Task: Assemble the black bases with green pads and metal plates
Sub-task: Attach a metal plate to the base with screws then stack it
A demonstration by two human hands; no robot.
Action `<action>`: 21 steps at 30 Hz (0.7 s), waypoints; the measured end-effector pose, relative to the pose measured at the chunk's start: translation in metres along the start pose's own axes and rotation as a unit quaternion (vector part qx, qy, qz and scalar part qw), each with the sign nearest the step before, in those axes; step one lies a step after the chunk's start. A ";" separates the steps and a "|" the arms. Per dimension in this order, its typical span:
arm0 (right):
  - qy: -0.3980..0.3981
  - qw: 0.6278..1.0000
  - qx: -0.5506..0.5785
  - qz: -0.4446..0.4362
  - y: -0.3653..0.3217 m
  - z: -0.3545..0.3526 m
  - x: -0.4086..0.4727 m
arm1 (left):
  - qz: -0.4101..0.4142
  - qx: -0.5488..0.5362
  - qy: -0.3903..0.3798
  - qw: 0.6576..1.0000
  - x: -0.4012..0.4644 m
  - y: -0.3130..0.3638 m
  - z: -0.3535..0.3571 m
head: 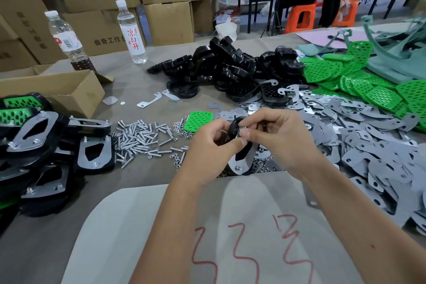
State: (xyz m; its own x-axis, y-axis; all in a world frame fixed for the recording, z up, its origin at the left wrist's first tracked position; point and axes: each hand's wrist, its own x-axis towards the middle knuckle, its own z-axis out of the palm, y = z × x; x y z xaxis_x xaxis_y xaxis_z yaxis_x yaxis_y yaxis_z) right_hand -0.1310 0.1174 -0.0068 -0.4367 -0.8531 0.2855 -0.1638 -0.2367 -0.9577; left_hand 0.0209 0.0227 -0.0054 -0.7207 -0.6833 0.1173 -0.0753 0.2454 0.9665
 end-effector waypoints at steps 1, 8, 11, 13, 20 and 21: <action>-0.001 1.000 0.004 0.003 0.001 0.000 0.000 | -0.002 -0.005 -0.005 1.000 0.000 0.001 0.000; 0.011 1.000 0.022 -0.004 0.001 0.003 -0.001 | -0.020 -0.049 -0.007 0.999 -0.001 0.002 0.000; 0.026 1.000 -0.013 -0.011 0.001 0.003 -0.001 | -0.029 -0.057 -0.002 0.998 -0.002 0.003 0.000; 0.032 0.999 -0.035 -0.017 0.001 0.003 -0.002 | -0.034 -0.063 0.003 0.997 -0.002 0.002 0.000; 0.053 0.990 -0.106 -0.071 0.004 0.004 -0.001 | -0.021 -0.052 0.005 0.998 0.001 -0.004 -0.002; 0.053 0.990 -0.103 -0.076 0.003 0.004 -0.001 | -0.015 -0.051 0.008 0.999 0.002 -0.004 -0.002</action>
State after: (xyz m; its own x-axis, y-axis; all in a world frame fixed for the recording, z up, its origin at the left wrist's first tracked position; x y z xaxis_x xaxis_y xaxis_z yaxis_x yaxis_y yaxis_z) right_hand -0.1276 0.1156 -0.0106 -0.4813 -0.7593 0.4379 -0.4063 -0.2495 -0.8790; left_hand 0.0214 0.0189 -0.0090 -0.7080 -0.7005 0.0899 -0.0268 0.1538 0.9877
